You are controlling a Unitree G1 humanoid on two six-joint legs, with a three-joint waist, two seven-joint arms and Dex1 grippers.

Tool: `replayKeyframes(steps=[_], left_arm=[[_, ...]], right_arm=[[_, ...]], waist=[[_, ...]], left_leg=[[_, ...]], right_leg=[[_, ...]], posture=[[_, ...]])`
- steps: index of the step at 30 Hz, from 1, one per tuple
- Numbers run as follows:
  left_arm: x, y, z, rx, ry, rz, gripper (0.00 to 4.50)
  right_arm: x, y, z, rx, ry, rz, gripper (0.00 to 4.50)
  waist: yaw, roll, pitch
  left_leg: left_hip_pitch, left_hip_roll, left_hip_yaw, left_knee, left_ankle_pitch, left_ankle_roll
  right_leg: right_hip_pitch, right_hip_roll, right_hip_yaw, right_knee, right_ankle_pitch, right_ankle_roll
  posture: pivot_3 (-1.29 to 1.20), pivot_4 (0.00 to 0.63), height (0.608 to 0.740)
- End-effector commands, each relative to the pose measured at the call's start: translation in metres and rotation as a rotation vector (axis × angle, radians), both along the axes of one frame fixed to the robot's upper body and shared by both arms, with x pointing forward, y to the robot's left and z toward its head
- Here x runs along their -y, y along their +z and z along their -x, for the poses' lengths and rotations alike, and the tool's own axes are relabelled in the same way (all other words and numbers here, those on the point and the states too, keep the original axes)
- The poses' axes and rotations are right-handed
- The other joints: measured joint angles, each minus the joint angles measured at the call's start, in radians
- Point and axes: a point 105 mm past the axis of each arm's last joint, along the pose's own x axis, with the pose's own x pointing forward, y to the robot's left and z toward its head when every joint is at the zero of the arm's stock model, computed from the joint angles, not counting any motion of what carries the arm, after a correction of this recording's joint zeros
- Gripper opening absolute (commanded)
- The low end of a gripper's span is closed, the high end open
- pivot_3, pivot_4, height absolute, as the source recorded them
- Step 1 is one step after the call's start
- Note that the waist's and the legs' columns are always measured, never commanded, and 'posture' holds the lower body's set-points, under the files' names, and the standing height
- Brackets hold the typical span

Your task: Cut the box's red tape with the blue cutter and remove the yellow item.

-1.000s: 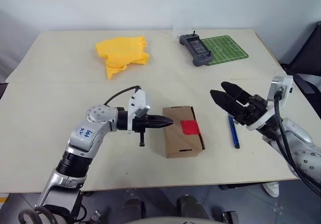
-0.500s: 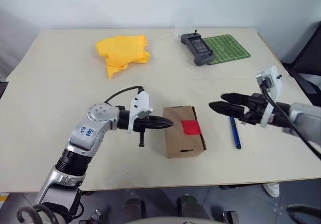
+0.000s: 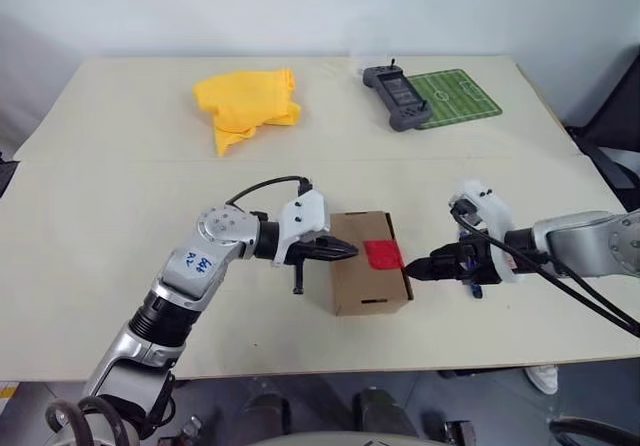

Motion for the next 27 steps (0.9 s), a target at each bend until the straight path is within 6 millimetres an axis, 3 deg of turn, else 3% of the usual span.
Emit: replayKeyframes(steps=[1,27], left_arm=[[0.0075,0.0026,0.0013,0.019,-0.011,0.011,0.00],[0.0174,-0.0018,0.0036,-0.023,0.000,0.035,0.00]], right_arm=[[-0.0057,0.0147,-0.0105,0.069,-0.019,-0.022,4.47],[-0.0127,0.0107,-0.0140,0.123,-0.061,-0.049,4.47]], waist=[[0.000,0.000,0.000],[-0.010,0.000,0.000]], left_leg=[[0.000,0.000,0.000,0.000,0.000,0.000],[-0.001,0.000,0.000,0.002,0.000,0.000]], right_leg=[[0.000,0.000,0.000,0.000,0.000,0.000],[0.000,0.000,0.000,0.000,0.001,0.002]], posture=[[0.00,0.150,0.740],[0.00,0.150,0.740]])
